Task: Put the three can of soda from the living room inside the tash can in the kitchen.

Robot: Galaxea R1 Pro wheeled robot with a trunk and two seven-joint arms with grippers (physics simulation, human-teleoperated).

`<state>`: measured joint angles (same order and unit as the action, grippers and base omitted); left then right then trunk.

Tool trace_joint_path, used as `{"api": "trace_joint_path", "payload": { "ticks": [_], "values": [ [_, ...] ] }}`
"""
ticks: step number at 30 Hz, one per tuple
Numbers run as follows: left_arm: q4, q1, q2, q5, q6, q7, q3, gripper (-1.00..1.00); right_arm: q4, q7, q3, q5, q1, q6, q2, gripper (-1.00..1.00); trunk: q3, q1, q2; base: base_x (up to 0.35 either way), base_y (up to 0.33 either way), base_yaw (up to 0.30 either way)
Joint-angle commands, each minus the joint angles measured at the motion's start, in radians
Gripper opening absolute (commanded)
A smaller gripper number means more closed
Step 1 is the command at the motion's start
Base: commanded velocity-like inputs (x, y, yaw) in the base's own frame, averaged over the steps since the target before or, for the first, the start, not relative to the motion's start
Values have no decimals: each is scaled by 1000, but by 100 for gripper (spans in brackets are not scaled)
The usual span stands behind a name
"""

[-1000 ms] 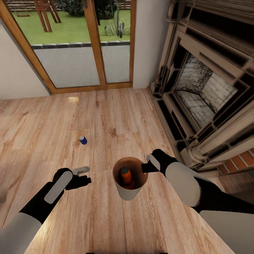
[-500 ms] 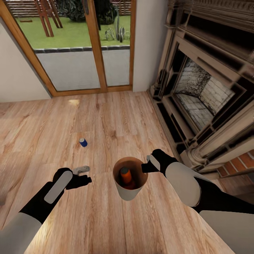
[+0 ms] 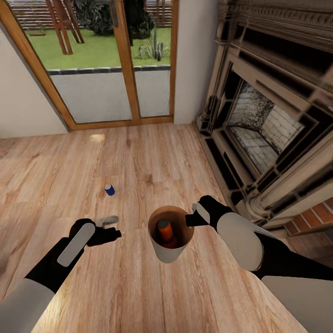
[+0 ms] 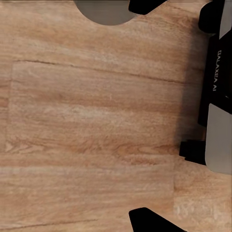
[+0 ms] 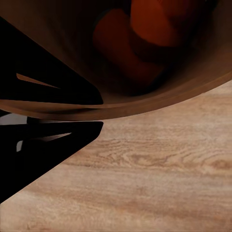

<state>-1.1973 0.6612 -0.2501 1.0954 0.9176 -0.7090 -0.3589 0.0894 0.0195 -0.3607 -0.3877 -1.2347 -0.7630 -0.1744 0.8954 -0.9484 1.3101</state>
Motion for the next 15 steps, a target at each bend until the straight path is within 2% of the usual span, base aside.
{"api": "trace_joint_path", "payload": {
  "ticks": [1,15],
  "values": [
    [-5,0,0,0,0,0,0,100,0,6,-16,21,0,1,0,-100,-2,0,0,0,0,0],
    [-23,0,-1,0,1,-1,0,100,-1,5,-15,19,0,1,0,-100,-25,0,0,0,0,0]
  ]
}}
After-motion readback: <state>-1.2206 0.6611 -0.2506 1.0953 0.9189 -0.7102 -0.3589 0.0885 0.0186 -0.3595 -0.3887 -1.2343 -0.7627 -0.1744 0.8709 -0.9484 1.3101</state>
